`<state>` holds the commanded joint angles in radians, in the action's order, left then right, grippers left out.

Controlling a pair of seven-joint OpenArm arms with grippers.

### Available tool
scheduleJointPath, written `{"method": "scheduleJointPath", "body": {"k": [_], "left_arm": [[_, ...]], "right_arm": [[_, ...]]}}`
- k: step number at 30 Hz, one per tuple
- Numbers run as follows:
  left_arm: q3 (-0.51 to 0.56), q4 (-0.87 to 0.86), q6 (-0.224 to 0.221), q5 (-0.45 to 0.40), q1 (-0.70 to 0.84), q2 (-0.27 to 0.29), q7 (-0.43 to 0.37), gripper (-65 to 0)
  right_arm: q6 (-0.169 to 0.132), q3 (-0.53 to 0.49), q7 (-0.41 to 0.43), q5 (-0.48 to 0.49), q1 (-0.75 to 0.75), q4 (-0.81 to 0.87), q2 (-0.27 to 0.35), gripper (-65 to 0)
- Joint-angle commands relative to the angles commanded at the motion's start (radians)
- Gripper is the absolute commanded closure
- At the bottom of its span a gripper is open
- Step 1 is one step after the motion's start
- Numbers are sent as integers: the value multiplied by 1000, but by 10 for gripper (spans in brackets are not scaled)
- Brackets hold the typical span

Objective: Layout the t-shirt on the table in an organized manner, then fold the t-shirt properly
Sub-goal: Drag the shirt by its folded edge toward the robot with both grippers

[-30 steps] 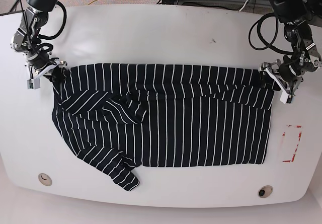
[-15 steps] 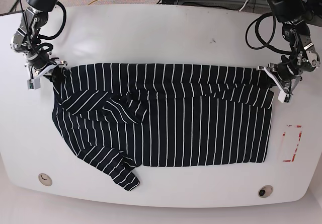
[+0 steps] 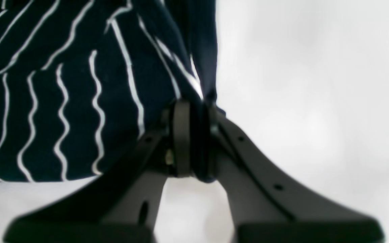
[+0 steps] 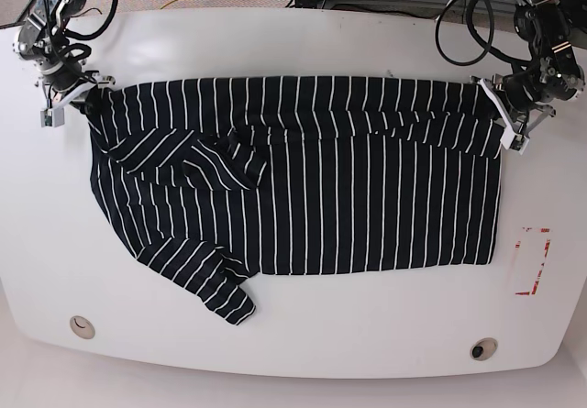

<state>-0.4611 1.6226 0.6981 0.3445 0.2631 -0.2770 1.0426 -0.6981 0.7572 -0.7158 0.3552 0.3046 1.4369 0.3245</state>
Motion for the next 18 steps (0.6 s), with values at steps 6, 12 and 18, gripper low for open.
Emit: {"method": "scheduleJointPath", "body": {"k": [6,12,18], "left_arm": [[2,84,0,26,107,-2,0,0],[2,98,0,26,160,-6,0,0],[0,98,0,28,193,-25,0,0]], "right_arm": [[0,74,-48,-5,92,109,-60,-49],[0,114,-48,-2,160,164,-94,-49],[0,132,-48,0,186,172,-98,-49]]}}
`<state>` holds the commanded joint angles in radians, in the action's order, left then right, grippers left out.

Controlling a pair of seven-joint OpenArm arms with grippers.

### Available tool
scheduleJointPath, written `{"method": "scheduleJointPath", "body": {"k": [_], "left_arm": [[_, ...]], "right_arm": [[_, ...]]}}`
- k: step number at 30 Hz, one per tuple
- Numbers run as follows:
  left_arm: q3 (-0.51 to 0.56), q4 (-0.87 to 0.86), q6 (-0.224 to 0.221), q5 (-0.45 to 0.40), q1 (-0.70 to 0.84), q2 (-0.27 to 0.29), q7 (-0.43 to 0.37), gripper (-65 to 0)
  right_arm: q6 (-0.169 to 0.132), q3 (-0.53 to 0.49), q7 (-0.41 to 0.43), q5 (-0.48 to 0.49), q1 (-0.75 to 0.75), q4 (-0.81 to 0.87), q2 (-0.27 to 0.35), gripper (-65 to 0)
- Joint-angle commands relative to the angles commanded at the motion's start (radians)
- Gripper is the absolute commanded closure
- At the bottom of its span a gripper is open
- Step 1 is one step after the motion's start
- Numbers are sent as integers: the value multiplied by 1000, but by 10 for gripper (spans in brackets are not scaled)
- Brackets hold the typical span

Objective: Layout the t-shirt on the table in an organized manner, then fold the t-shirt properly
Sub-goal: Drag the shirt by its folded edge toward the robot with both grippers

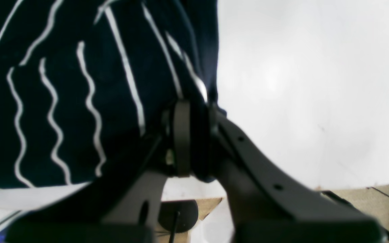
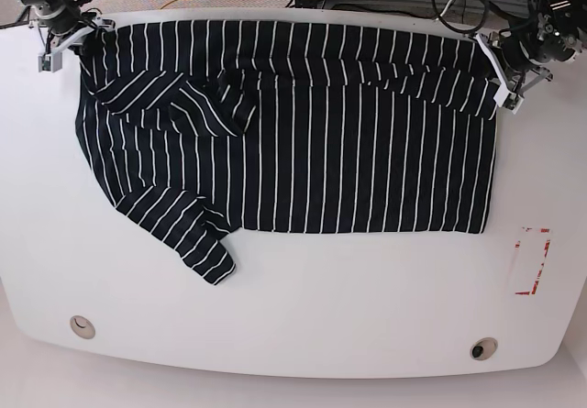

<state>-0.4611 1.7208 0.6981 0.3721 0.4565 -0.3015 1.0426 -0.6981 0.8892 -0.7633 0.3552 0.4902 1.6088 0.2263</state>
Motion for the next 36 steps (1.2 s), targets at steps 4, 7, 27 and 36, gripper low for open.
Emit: {"method": "scheduleJointPath", "body": {"k": [4,7,27,36], "left_arm": [[0,0,0,0,9,-14,0,0],[-2,0,0,0,9,-21,0,0],[-3,129,0,0,51,-41,0,-367],[-103,181,0,26,-34,-72,144,-368]], "right_arm": [[0,11,0,0,12,3,0,-49],[0,11,0,0,12,3,0,-49],[0,12,0,0,17,81,0,-415],[0,89,-147,-2,11,287,0,-415]]}}
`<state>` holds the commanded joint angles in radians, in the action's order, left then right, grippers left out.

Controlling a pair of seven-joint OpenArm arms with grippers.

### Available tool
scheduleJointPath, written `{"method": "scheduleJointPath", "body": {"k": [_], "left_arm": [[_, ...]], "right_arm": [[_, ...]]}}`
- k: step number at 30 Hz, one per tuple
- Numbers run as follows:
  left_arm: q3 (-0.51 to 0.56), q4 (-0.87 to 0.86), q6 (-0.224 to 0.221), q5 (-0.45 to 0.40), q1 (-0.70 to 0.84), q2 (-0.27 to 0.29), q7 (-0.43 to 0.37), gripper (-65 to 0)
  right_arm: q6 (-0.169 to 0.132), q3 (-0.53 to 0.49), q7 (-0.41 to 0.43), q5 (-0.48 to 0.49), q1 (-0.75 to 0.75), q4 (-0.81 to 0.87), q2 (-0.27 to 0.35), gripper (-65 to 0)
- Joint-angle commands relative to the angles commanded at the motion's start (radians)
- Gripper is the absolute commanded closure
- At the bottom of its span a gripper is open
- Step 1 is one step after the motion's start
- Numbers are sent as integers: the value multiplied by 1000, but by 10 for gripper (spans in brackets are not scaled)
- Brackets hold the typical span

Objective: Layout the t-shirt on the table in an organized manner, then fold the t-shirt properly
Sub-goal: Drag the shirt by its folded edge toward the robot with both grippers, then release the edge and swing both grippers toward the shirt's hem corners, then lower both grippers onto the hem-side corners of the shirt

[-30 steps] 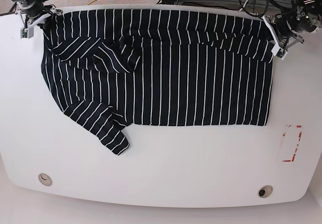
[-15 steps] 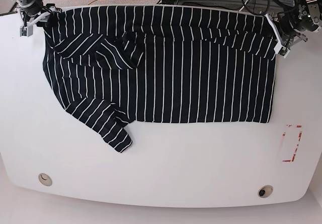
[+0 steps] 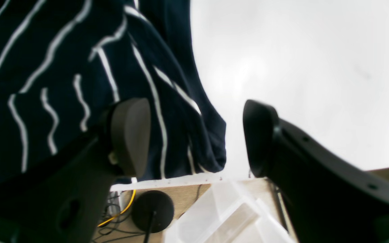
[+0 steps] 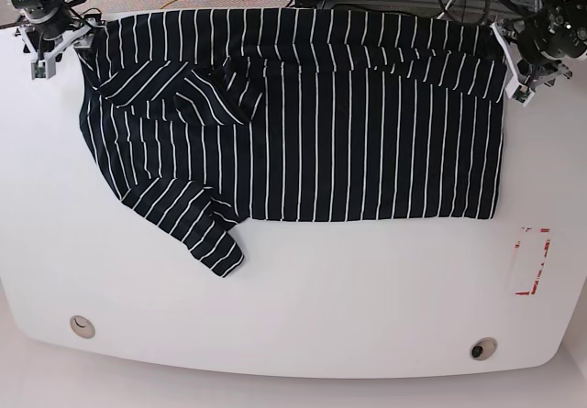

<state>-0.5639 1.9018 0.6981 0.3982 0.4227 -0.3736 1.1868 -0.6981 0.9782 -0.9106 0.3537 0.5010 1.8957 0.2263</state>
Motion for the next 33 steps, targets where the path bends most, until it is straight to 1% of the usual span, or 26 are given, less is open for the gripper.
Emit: {"method": "scheduleJointPath", "body": {"k": [2,4,5,7,8,9,14,17,21,24,26,29,30,31,33], "left_arm": [[-34,14,0,31,-35,-11,51,-368],[-60,31,0,63,-83,-35,98,-368],[-71,35,0,77,-115,-46,123,-368],[-77,37,0,91,-163,-57,147,-368],[-77,37,0,92,-212,-61,158,-368],[-77,37,0,91,-235,-61,158,-368],[-71,32,0,87,-387,-55,160,-368],[-15,31,0,87,-486,-31,160,-368],[57,17,0,87,-577,3,157,-368],[84,-25,0,87,-632,28,155,-368],[94,-97,0,87,-689,52,153,-368],[94,-183,0,87,-735,83,153,-368],[92,-221,0,87,-753,91,150,-368],[92,-247,0,87,-761,95,138,-368],[94,-298,0,87,-769,97,87,-368]], "right_arm": [[0,25,-58,2,-6,66,0,-415],[0,35,-107,-2,-35,117,5,-415],[0,37,-127,-5,-49,126,8,-415],[0,43,-149,0,-68,126,20,-415],[0,48,-160,0,-89,126,40,-415],[0,44,-164,-5,-106,124,48,-415],[0,-6,-173,-9,-209,121,64,-415],[0,-63,-183,-20,-292,121,66,-415],[0,-141,-219,-92,-399,117,80,-415],[0,-199,-224,-152,-471,87,64,-414],[0,-249,-224,-199,-545,43,44,-414],[0,-295,-219,-230,-608,-34,40,-412],[0,-310,-204,-235,-634,-74,40,-411],[0,-321,-190,-236,-651,-101,38,-411],[0,-345,-157,-239,-683,-163,37,-411]]}}
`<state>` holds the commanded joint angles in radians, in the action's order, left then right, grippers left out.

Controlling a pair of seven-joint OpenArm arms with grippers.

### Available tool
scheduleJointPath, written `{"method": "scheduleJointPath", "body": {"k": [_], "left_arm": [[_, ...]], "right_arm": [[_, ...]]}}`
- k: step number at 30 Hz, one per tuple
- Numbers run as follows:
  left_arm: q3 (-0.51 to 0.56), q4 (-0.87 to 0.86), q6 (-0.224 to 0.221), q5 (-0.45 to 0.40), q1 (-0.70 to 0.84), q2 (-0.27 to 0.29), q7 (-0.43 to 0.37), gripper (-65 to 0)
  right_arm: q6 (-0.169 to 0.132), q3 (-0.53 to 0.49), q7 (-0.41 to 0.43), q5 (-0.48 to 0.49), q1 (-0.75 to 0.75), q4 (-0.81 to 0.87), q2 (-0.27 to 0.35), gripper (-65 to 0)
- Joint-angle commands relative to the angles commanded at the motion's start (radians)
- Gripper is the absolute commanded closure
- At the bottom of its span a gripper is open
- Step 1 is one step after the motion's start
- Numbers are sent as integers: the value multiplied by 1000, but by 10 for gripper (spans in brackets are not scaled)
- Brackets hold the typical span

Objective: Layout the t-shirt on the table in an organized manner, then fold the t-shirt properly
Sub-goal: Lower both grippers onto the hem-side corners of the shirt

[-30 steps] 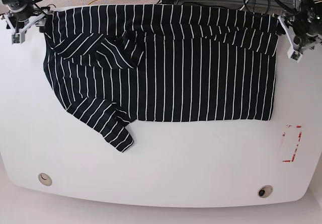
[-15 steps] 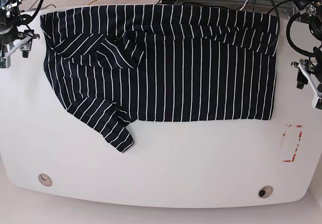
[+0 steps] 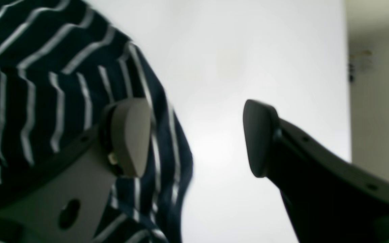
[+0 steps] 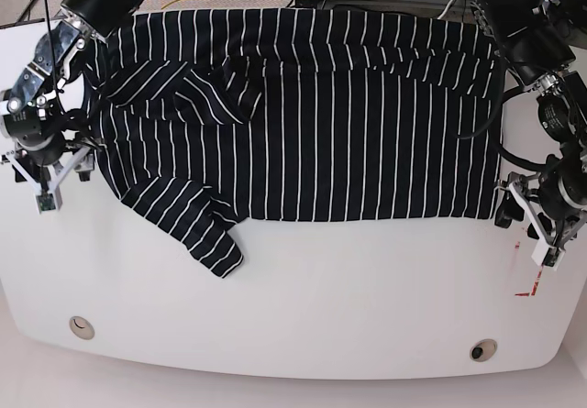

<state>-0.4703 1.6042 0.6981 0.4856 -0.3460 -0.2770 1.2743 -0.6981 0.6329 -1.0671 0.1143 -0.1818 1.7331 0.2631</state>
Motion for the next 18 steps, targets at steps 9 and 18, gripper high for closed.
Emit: {"method": "scheduleJointPath", "body": {"k": [9,18], "left_arm": [[92,-259,0,0,-2,-40,-282,-368],[226,-474,0,0,-3,-86,-489,-368]], "right_arm": [[0,-100,141,-2,-121,-284,6,-411],[0,-123,325,-3,-210,-574,23,-411]]}}
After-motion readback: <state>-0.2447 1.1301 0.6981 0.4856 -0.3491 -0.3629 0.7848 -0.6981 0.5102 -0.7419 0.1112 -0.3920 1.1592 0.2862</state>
